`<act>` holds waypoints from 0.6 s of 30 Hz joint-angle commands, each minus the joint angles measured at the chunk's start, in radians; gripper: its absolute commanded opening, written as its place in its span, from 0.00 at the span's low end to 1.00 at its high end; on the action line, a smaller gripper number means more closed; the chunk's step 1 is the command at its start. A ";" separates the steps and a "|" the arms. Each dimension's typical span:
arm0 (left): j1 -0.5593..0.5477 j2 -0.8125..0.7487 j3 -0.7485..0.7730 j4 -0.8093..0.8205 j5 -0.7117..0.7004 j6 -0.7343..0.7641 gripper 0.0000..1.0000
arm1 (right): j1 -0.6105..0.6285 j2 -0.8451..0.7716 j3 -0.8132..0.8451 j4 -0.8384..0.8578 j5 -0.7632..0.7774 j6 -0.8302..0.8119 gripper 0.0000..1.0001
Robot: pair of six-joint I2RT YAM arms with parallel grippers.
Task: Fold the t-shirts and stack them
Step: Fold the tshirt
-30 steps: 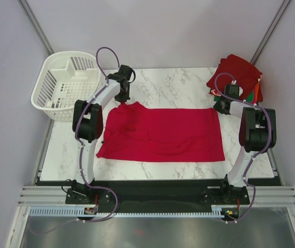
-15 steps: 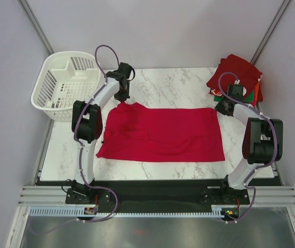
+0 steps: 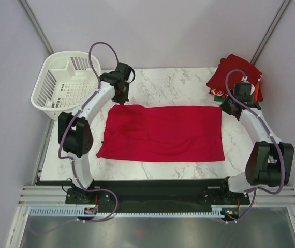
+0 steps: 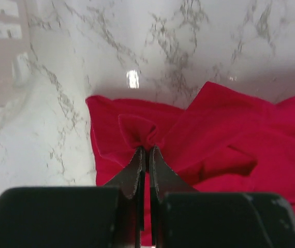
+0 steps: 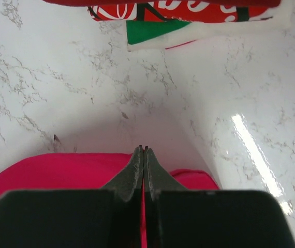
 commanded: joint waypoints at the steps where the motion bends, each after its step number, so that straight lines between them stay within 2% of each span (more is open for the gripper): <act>1: -0.032 -0.105 -0.104 -0.045 -0.054 0.018 0.02 | 0.002 -0.102 -0.044 -0.060 0.026 -0.008 0.00; 8: -0.071 -0.305 -0.350 -0.056 -0.063 -0.062 0.02 | 0.002 -0.275 -0.142 -0.114 0.037 0.000 0.00; 18: -0.121 -0.530 -0.522 -0.113 -0.079 -0.103 0.02 | 0.002 -0.429 -0.237 -0.218 0.031 0.015 0.00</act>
